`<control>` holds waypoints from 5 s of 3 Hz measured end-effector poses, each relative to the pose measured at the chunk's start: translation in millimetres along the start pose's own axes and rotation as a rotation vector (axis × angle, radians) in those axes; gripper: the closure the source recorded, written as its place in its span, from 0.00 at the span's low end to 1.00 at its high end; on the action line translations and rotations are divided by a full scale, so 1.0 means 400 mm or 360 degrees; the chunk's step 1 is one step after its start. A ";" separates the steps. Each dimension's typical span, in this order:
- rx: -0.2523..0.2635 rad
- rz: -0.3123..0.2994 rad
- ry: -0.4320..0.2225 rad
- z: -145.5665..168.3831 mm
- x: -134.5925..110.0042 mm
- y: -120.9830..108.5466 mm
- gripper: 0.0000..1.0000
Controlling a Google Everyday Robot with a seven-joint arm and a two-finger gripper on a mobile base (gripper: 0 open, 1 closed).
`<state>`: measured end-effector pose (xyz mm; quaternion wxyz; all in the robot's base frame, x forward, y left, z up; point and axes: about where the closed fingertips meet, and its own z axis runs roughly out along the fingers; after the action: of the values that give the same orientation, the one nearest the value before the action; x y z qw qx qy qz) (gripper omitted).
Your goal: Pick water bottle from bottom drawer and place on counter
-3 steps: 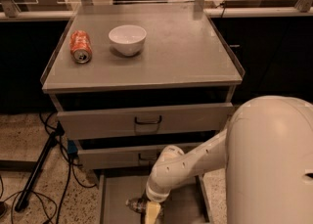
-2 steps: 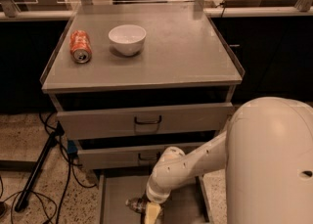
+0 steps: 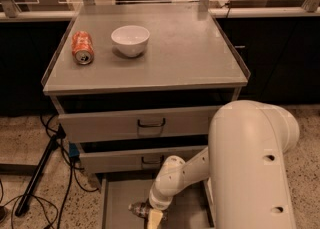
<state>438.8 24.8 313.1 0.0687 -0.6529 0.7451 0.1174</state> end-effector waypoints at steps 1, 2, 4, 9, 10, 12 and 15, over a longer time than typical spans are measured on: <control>0.0003 0.0008 -0.0013 0.054 0.018 -0.025 0.00; 0.0067 0.0036 0.0007 0.110 0.056 -0.099 0.00; 0.0052 0.0074 -0.0002 0.131 0.064 -0.097 0.00; 0.0095 0.0097 -0.0083 0.307 0.044 -0.175 0.00; 0.0084 0.0138 -0.0096 0.357 0.066 -0.177 0.00; 0.0055 0.0151 -0.0092 0.409 0.081 -0.168 0.00; -0.0003 0.0168 -0.0077 0.457 0.094 -0.156 0.26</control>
Offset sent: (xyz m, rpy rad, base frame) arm 0.0393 -0.0126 -0.0562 0.0041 -0.0598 -0.0346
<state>485.9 29.8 122.2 0.0798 -0.6098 0.7765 0.1375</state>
